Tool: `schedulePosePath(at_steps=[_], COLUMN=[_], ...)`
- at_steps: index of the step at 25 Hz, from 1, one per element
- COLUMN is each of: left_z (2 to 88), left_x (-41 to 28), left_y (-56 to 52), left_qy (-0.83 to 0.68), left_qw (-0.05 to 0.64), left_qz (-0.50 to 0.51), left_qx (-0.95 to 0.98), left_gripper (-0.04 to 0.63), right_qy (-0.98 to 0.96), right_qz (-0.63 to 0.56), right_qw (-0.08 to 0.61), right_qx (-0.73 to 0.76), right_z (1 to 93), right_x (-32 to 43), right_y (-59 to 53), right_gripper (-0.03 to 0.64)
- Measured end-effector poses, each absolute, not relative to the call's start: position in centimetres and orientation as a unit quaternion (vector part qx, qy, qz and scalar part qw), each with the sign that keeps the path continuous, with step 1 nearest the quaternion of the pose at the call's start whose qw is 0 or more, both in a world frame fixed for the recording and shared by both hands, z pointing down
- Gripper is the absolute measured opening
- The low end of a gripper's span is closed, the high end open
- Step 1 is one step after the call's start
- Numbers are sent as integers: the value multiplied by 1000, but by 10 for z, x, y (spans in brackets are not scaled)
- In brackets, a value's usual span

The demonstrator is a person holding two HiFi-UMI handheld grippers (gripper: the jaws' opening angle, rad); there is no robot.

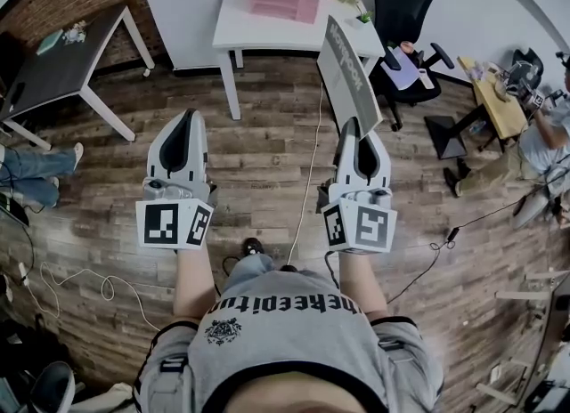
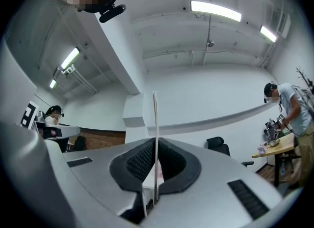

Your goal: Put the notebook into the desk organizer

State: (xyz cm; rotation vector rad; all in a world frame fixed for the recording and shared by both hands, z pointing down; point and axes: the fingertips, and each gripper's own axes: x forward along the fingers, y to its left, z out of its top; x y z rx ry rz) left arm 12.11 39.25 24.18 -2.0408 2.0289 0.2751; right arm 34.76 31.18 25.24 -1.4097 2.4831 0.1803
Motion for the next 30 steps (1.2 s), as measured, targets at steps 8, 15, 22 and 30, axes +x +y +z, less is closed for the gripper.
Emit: schedulePosePath(at_steps=[8, 15, 22, 30], left_z=[242, 248, 258, 265], left_x=[76, 33, 12, -10], left_y=[352, 328, 308, 269], left_qy=[684, 685, 677, 679], left_qw=[131, 129, 116, 111], left_qz=[95, 99, 96, 96], left_qx=[-711, -710, -720, -719], left_gripper=[3, 3, 3, 3], right_qy=[856, 855, 854, 850], right_qz=[67, 62, 51, 51], right_qw=[136, 139, 133, 129], right_qx=[-493, -495, -500, -508], right_z=[258, 264, 271, 277], right_x=[295, 256, 234, 217], right_y=[274, 254, 239, 196], right_gripper=[9, 9, 9, 9])
